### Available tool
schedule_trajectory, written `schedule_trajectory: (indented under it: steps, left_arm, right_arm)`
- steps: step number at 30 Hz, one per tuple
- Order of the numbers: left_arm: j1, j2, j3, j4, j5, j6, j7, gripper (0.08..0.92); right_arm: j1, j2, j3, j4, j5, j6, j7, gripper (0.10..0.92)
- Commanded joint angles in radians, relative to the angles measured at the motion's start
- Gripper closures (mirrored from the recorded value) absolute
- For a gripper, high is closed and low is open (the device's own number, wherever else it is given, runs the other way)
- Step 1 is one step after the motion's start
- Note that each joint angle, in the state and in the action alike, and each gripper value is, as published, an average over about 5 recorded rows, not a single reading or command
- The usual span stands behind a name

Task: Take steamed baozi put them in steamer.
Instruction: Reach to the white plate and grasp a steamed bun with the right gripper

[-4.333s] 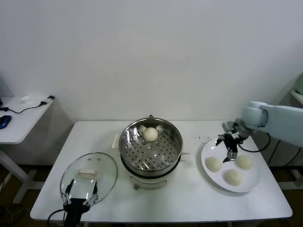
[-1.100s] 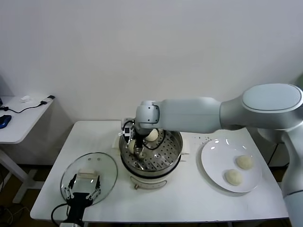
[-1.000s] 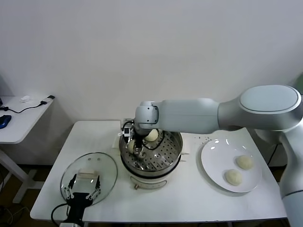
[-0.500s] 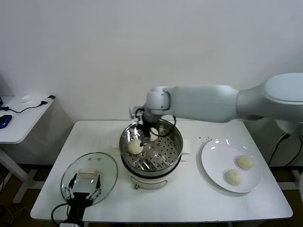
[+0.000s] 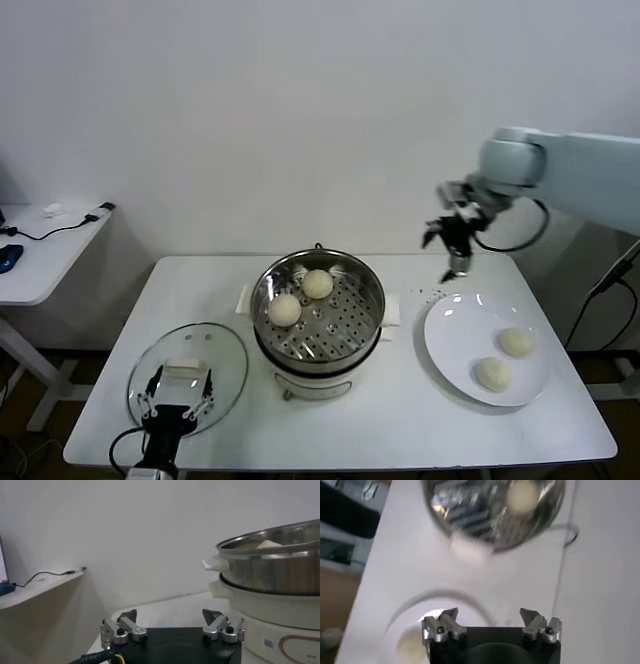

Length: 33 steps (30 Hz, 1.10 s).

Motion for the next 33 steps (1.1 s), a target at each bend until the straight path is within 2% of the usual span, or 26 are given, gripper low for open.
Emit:
schedule_trajectory:
  steps: [1, 22, 33]
  left_arm:
    - [0.0, -0.003, 0.0, 0.003, 0.002, 0.001, 0.0, 0.177]
    - [0.015, -0.019, -0.002, 0.02, 0.013, -0.004, -0.004, 0.177]
    - [0.013, -0.016, -0.001, 0.026, 0.015, -0.003, -0.004, 0.177]
  right_arm:
    - [-0.183, -0.254, -0.001, 0.047, -0.223, 0.028, -0.028, 0.203]
    - [-0.74, -0.242, 0.45, -0.073, -0.329, -0.113, 0.099, 0.203]
    - [-0.829, -0.19, 0.551, -0.108, -0.332, -0.143, 0.146, 0.203]
